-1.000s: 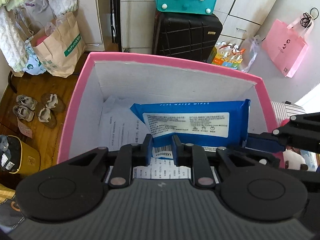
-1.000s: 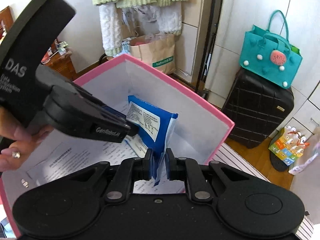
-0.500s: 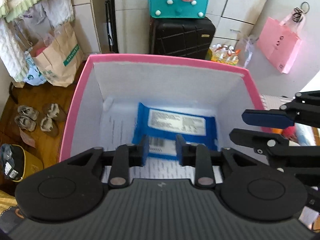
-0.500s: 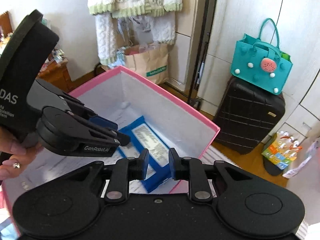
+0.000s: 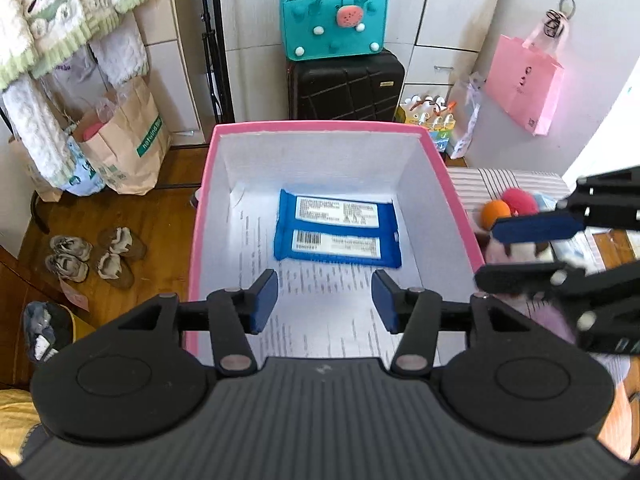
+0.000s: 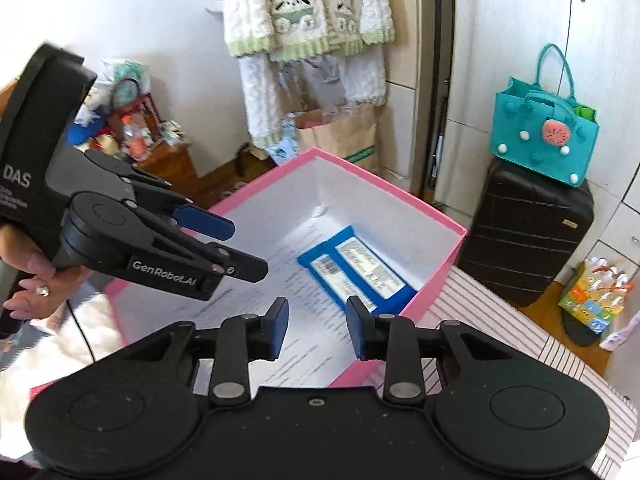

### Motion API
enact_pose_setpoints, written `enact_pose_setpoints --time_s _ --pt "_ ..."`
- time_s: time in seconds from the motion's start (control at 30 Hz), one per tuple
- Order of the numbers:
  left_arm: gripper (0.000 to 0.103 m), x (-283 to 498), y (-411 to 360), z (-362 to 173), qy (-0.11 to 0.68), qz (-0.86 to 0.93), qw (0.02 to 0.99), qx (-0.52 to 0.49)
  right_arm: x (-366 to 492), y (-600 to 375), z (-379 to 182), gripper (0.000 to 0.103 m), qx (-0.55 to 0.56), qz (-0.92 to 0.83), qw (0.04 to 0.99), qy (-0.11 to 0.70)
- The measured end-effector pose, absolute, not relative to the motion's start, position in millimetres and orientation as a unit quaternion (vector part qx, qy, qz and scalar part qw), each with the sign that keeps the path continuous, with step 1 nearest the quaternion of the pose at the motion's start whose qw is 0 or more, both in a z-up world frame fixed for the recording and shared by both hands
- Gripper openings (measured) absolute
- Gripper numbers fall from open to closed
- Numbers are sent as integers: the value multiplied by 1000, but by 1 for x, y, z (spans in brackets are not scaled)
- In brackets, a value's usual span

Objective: Organize soft objects
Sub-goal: 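Open the left tool to release the pack and withdraw upward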

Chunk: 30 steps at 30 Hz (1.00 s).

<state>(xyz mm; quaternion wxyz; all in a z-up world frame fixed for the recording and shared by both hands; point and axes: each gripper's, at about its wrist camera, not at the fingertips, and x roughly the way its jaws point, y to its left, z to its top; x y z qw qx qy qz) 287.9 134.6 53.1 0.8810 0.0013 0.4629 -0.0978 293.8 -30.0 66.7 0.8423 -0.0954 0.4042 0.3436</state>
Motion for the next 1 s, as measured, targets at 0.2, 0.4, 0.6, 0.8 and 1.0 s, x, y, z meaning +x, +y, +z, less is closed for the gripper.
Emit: enact_pose_setpoints --time_s 0.2,0.4,0.6,0.8,1.0 --pt "58 253 141 72 450 -97 887 23 267 -42 90 45 -91 351 852 378" --pt "65 224 147 89 435 -104 894 19 240 -48 108 47 -112 360 853 360" --pt "68 203 150 101 422 -104 900 29 203 -60 126 53 -117 379 856 332" --pt "72 178 155 118 395 -116 911 24 172 -78 133 54 -112 394 857 313" --pt "77 150 146 118 383 -127 914 43 145 -97 129 59 -108 391 862 305"
